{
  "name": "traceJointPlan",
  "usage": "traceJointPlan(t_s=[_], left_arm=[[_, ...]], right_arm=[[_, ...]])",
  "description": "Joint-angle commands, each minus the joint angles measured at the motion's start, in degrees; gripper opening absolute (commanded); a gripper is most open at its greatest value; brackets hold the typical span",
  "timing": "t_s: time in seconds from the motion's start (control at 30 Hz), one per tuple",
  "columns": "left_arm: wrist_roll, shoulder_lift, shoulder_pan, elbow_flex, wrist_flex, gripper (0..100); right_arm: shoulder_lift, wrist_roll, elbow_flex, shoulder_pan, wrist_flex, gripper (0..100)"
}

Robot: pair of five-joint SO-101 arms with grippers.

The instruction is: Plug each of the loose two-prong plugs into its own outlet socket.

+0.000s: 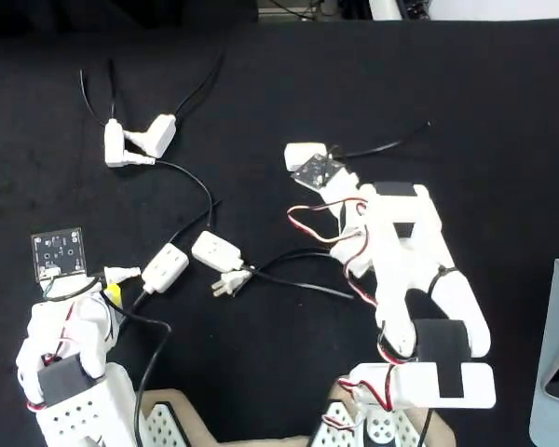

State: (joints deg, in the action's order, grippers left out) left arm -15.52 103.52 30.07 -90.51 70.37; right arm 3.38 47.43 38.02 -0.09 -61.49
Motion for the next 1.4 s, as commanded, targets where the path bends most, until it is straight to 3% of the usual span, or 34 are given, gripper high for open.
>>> traceJointPlan(t_s=[0.0,0.87,1.37], left_arm=[[-0.62,0.44,-0.04,0.31,0.09,23],[-0.62,0.44,-0.04,0.31,0.09,23],[-0.62,0.44,-0.04,0.31,0.09,23]], right_arm=[[0.22,0.79,-3.91,1.41,-0.88,12.8],[0.22,0.79,-12.53,-0.09,-12.92,13.1],[-5.85,1.23,-10.68,1.85,-7.12,12.8]])
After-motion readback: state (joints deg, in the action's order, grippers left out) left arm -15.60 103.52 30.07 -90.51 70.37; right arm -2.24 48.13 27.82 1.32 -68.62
